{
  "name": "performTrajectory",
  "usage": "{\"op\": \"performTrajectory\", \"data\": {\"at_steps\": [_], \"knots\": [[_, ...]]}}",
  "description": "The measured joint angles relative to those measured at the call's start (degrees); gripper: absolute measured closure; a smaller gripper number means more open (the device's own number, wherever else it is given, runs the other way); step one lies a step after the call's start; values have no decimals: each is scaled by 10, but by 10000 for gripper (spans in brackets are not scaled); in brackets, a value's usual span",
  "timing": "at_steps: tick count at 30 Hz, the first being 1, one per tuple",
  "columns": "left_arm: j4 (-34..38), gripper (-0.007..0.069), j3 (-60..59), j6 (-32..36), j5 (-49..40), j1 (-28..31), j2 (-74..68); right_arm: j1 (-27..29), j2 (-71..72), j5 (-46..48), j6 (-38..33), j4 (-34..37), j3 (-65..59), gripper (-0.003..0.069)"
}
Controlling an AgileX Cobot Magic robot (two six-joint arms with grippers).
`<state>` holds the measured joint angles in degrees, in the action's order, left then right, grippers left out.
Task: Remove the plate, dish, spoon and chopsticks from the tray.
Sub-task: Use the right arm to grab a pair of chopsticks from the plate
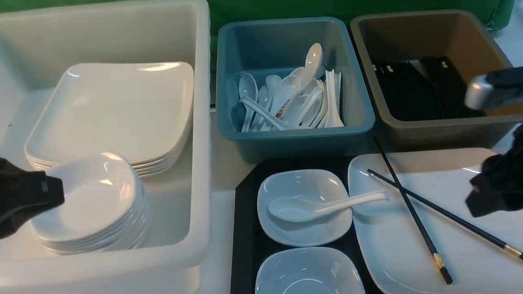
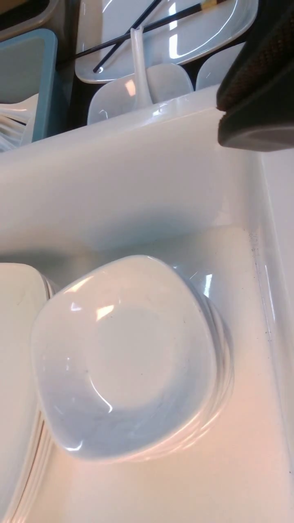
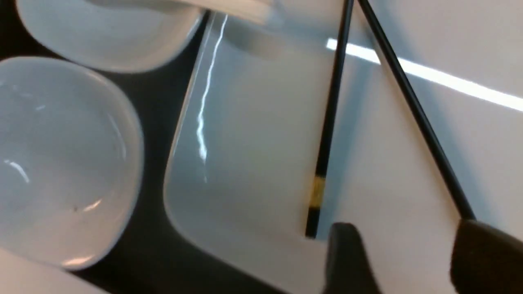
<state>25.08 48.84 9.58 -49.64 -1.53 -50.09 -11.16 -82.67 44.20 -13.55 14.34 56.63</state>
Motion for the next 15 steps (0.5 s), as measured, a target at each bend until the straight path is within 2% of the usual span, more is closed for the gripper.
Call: {"op": "performTrajectory", "data": {"at_steps": [2,5,15], "knots": [[0,610,0,2,0,0,0,-17,-47,-40,-10,-2,8,136],[0,610,0,3,0,0,0,-35,-103,-84,-11,-23,20,70],[0,610,0,7,2,0,0,-40,-202,-168,-10,-42,46,60]]}}
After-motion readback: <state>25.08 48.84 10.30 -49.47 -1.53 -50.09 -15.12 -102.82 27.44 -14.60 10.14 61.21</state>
